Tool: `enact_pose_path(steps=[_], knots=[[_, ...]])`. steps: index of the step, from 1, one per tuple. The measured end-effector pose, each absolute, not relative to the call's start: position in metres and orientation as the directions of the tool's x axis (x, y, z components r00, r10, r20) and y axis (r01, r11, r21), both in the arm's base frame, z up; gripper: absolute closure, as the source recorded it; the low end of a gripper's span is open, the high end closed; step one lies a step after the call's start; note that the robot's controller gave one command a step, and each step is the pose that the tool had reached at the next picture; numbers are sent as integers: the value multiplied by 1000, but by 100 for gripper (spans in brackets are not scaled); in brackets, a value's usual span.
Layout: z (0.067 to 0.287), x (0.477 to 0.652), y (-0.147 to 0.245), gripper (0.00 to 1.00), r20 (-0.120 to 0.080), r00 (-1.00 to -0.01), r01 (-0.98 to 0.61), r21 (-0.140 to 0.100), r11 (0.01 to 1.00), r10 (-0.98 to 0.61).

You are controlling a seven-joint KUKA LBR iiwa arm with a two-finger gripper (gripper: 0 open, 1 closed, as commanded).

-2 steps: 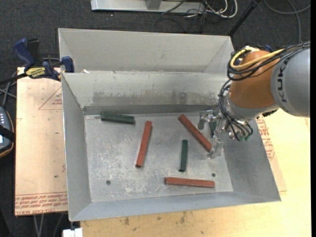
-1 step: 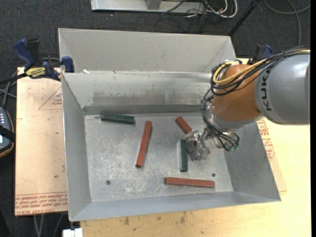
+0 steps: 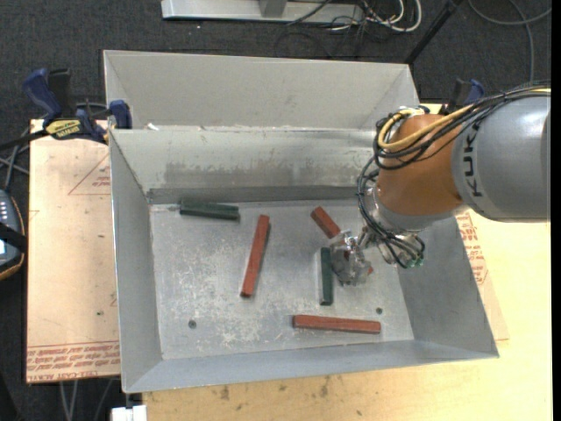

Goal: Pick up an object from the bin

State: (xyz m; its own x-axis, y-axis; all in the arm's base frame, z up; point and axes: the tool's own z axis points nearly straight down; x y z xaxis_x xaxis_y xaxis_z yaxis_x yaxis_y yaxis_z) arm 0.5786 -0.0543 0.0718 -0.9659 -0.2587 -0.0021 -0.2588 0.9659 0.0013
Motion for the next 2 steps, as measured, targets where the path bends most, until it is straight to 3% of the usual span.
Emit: enact_pose_path(steps=[1, 2], knots=[[105, 617, -82, 0, -9, -969, -246, -3, 969, -246], [103, 615, -81, 0, -4, -969, -248, 0, 969, -248]])
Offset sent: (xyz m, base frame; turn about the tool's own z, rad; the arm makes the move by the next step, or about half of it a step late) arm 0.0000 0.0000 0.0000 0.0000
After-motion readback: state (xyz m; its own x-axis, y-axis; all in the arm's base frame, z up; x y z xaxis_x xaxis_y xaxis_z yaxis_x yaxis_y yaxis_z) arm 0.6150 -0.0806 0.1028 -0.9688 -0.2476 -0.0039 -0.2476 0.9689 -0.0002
